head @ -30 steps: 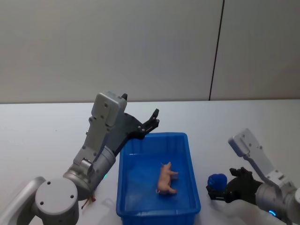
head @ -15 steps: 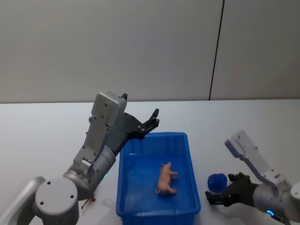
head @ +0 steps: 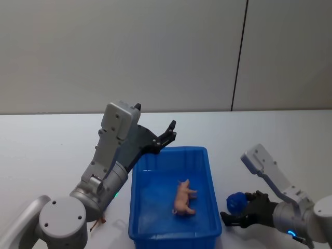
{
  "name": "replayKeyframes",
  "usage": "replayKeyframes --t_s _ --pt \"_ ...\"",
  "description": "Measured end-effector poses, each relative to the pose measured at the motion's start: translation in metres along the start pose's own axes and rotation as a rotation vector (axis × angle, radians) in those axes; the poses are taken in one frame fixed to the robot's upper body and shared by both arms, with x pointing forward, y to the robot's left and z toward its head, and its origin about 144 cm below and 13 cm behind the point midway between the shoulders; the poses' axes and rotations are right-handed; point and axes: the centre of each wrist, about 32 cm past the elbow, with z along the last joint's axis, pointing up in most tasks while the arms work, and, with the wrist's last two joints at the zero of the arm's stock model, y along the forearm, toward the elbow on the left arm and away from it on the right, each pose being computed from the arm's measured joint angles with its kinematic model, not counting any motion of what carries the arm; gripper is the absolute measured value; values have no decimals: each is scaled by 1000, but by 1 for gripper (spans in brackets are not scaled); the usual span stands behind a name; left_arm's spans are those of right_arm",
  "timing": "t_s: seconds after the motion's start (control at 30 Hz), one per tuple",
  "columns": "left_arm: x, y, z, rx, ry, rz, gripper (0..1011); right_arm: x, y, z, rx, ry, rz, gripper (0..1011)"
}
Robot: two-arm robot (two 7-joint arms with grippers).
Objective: Pick up the two dolls from the table and place them into the box.
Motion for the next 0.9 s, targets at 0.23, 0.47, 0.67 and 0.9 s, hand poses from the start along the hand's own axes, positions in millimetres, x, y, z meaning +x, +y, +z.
replayKeyframes --t_s 0.23,0.47,0.67,0.9 --pt "0 0 0 0 0 0 1001 -1 3 1 3 -3 12 843" --pt "0 0 0 0 0 0 1001 -1 5 2 4 -5 19 641" --pt "0 0 0 0 0 0 1001 -1 6 2 4 -6 20 579" --pt "0 0 0 0 0 0 1001 -2 6 3 4 -6 21 531"
